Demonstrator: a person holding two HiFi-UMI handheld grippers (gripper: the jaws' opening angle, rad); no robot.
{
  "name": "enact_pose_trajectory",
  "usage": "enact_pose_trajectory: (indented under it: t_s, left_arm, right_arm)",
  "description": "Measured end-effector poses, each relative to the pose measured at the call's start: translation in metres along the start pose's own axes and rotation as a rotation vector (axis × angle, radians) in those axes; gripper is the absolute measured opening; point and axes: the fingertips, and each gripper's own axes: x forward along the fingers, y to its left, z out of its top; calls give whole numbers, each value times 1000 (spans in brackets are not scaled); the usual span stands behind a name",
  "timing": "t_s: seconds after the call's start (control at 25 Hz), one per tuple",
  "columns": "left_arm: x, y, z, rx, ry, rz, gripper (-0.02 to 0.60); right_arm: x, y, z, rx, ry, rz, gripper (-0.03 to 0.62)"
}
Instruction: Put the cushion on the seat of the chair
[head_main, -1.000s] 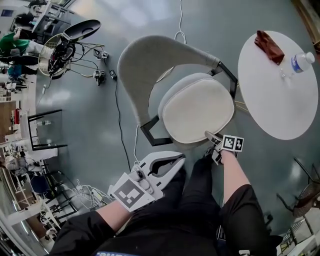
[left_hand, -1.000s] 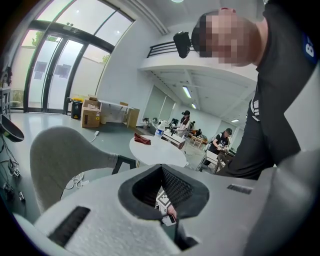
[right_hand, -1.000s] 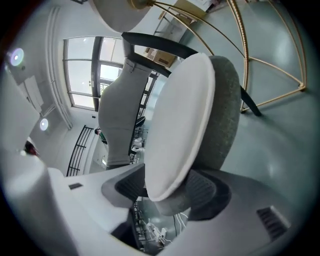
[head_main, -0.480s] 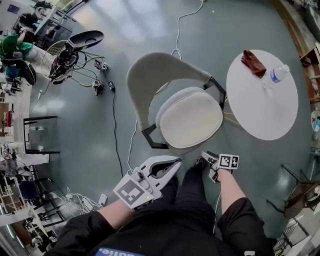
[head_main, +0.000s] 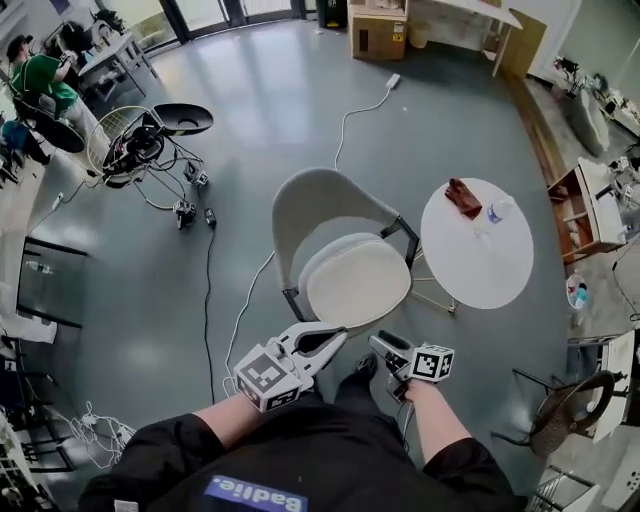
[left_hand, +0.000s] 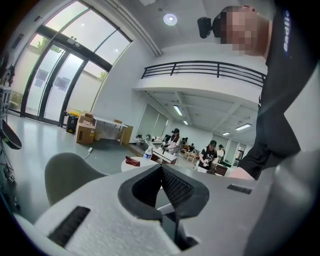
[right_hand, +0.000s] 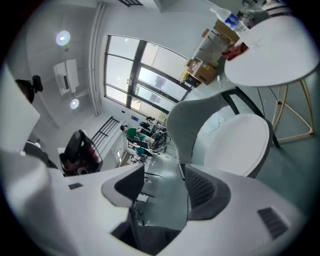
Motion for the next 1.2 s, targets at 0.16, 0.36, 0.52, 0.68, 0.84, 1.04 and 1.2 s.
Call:
enact_pose_trajectory:
  t_s: [0.16, 0.36, 0.52, 0.68, 0.84, 1.04, 1.2]
  left_arm:
    - [-26, 5, 5, 1, -23, -9, 15]
    - [-49, -5, 15, -36, -61, -42, 15]
    - [-60, -15, 33, -26, -86, -81, 15]
    - [-67, -23, 51, -9, -108, -105, 15]
    - [-73, -27, 56, 3, -116, -117, 15]
    - [-73, -30, 48, 6, -100, -133, 15]
    - [-70, -39, 44, 44, -80, -156, 15]
  right_arm:
    - [7, 78, 25, -123, -52, 50, 235]
    - [3, 158, 34, -267, -94, 85, 235]
    - [0, 212, 39, -399, -142, 96, 233]
    - [-5, 251, 43, -540, -196, 75, 168]
    - [-9, 272, 45, -639, -248, 55, 81]
    - [-14, 282, 43, -717, -285, 44, 43]
    - [-23, 283, 44, -737, -324, 36, 37]
